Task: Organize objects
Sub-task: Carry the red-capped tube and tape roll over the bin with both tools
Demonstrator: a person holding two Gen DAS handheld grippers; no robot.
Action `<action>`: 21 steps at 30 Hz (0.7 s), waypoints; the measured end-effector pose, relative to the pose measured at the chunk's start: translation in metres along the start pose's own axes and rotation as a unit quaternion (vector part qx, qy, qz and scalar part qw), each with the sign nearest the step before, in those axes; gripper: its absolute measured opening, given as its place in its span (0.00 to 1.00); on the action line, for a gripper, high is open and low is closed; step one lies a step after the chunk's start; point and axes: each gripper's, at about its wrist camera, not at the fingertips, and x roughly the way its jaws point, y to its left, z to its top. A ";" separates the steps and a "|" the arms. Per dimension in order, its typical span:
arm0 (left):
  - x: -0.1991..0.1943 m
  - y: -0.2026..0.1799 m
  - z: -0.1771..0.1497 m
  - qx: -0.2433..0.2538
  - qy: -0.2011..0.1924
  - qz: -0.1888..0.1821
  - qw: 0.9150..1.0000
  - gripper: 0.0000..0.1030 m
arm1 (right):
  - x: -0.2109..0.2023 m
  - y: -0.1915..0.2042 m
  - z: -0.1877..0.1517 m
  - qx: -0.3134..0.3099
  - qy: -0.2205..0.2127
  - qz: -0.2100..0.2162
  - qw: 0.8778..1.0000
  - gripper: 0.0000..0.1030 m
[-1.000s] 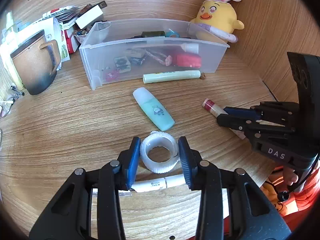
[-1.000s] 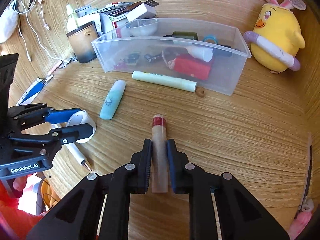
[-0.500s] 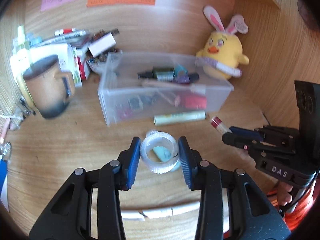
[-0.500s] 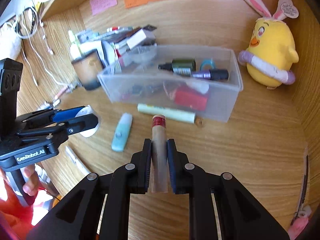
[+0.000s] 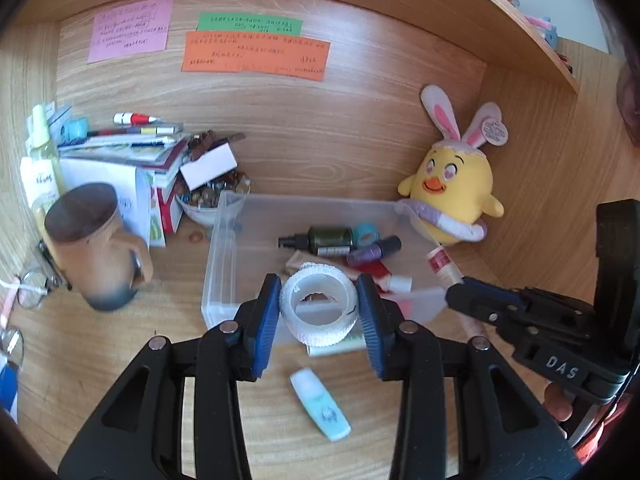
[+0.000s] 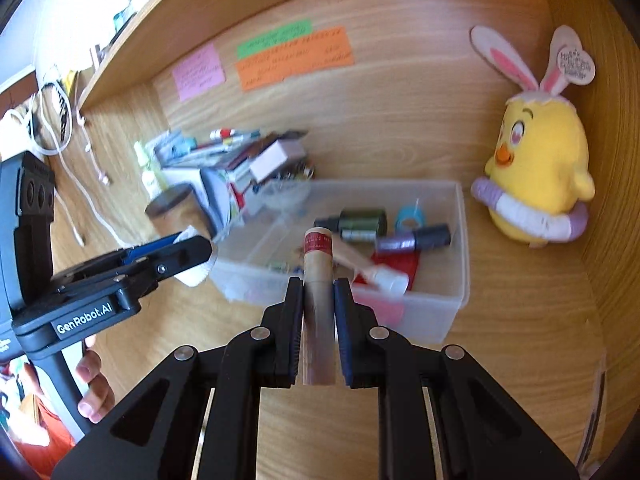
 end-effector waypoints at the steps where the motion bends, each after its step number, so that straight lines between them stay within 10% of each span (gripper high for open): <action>1: 0.004 0.001 0.005 0.000 0.001 -0.001 1.000 0.37 | 0.000 -0.001 0.003 -0.001 -0.004 -0.003 1.000 0.14; 21: 0.067 0.019 0.028 -0.015 0.067 -0.019 0.997 0.44 | 0.055 -0.037 0.038 -0.008 0.021 -0.063 0.998 0.14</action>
